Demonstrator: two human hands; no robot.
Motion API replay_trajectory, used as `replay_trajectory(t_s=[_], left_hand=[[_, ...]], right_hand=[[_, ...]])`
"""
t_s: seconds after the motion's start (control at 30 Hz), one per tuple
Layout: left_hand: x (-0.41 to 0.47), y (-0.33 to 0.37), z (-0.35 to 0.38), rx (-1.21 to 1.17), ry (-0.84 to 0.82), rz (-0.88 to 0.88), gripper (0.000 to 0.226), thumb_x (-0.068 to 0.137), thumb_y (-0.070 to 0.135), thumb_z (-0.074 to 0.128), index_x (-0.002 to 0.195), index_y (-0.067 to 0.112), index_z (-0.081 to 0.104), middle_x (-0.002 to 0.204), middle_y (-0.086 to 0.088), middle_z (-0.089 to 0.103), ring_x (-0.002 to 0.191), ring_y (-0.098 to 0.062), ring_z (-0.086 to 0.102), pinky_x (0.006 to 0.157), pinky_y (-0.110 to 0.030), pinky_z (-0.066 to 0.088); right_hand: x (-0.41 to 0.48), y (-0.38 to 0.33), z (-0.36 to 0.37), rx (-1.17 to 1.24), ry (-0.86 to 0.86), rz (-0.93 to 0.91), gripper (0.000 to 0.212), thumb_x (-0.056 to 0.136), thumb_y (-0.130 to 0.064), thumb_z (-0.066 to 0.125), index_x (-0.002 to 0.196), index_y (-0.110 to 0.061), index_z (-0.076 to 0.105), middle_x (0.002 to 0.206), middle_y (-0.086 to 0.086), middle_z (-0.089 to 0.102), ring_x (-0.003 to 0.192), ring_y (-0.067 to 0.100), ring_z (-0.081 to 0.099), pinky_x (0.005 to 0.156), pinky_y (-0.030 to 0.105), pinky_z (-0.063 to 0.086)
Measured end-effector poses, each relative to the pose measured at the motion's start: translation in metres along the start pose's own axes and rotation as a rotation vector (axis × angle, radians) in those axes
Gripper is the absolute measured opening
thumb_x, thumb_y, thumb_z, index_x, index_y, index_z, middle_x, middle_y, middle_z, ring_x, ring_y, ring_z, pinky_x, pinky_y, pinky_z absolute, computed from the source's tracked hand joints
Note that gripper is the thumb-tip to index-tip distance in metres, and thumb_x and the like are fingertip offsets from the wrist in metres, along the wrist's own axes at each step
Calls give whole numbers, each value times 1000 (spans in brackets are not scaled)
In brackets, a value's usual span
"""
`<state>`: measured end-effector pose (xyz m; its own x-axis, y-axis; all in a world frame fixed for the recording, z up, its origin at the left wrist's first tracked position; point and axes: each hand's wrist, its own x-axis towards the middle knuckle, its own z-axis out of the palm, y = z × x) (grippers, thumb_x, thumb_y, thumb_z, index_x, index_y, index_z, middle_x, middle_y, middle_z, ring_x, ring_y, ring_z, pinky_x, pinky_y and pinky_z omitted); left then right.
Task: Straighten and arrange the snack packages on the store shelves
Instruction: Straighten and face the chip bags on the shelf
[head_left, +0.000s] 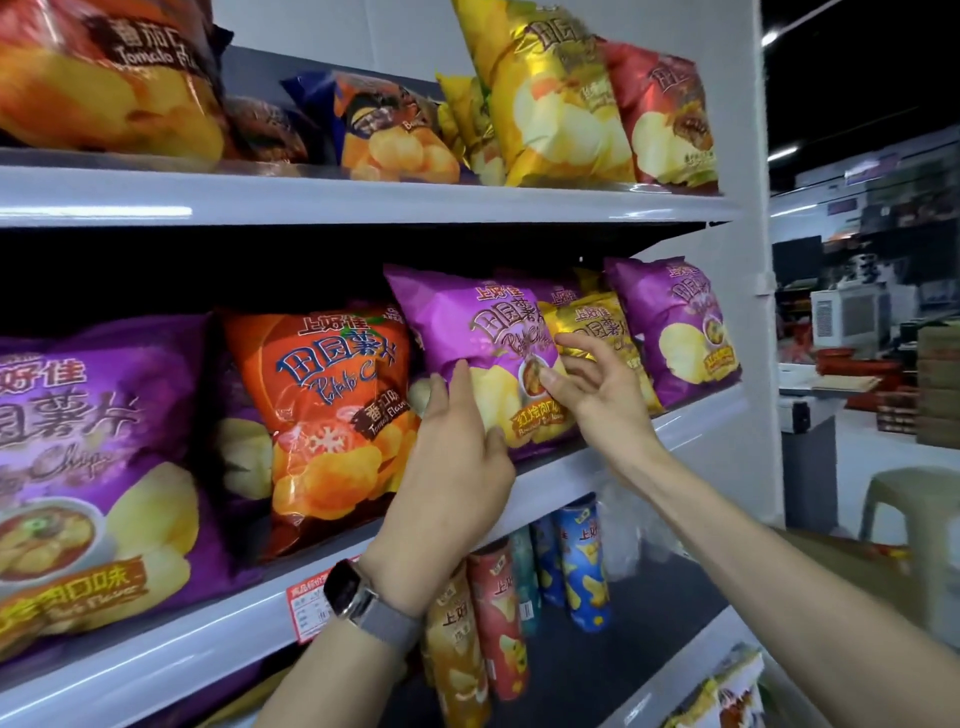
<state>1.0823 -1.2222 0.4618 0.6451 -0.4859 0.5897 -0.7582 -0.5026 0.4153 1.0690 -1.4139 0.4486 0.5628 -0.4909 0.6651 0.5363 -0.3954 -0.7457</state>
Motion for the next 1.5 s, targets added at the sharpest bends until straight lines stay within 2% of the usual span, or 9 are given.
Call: replay_trajectory(t_s=[0.1,0.2,0.5,0.63,0.77,0.87,1.0,1.2,1.5], left_hand=[[2,-4,2,47,25,-2,75,99,5,59,164,11,22,160,-17,37,141,-39,46,103,-35,35],[-5,-8,0,71,16,4,77,99,11,64,164,16,22,156,-12,43,130,-37,55,101,-39,42],[-35,-13,-15,68,7,94,72,105,27,57,167,16,21,174,-8,20,158,-26,26,121,-31,27],[-57,-18,-22,50,71,201,55,104,32,57,157,26,45,155,2,49,142,-19,45,109,-35,46],[-89,-23,-21,-16,31,286,42,103,32,59,145,33,55,129,13,59,119,-5,48,90,-15,34],[-118,-36,-14,-98,-62,281,39,97,35,58,136,38,59,119,16,63,108,-5,57,90,-20,46],[-158,-76,3,-101,-207,130,41,93,51,48,134,45,53,118,17,62,97,-10,63,85,-38,58],[-214,-143,10,-39,-275,-121,45,102,44,58,147,43,51,142,15,58,123,-11,59,96,-30,53],[-290,-210,-37,-20,-14,-491,35,98,28,67,132,33,68,123,12,70,102,-13,70,78,-28,52]], right_hand=[[-6,8,2,-26,17,-35,48,91,-7,77,134,-12,57,118,2,71,110,9,70,95,25,55],[-10,7,-2,-92,-27,-54,47,91,-16,78,133,-18,58,121,-7,69,110,-1,66,94,18,52],[-37,-8,-15,-437,-152,-27,54,98,-38,68,147,-31,47,121,-19,66,114,-1,63,99,28,52],[-64,-15,-20,-678,-141,-55,61,96,-60,57,150,-36,43,146,-9,58,133,15,54,109,44,47],[-102,-31,-19,-827,-168,-65,52,95,-64,46,142,-42,48,141,-11,59,128,15,55,105,47,48],[-138,-36,-11,-938,-216,-80,44,100,-57,50,139,-38,53,140,-12,58,129,14,54,105,41,47],[-195,-32,9,-963,-237,-106,33,99,-50,53,123,-33,67,124,-13,67,116,9,60,91,33,51],[-259,14,59,-908,-387,5,29,97,-51,56,122,-38,67,119,-15,67,107,12,65,80,34,54],[-301,64,137,-603,-584,145,48,96,-50,62,141,-35,56,131,-18,65,120,2,61,88,20,47]])
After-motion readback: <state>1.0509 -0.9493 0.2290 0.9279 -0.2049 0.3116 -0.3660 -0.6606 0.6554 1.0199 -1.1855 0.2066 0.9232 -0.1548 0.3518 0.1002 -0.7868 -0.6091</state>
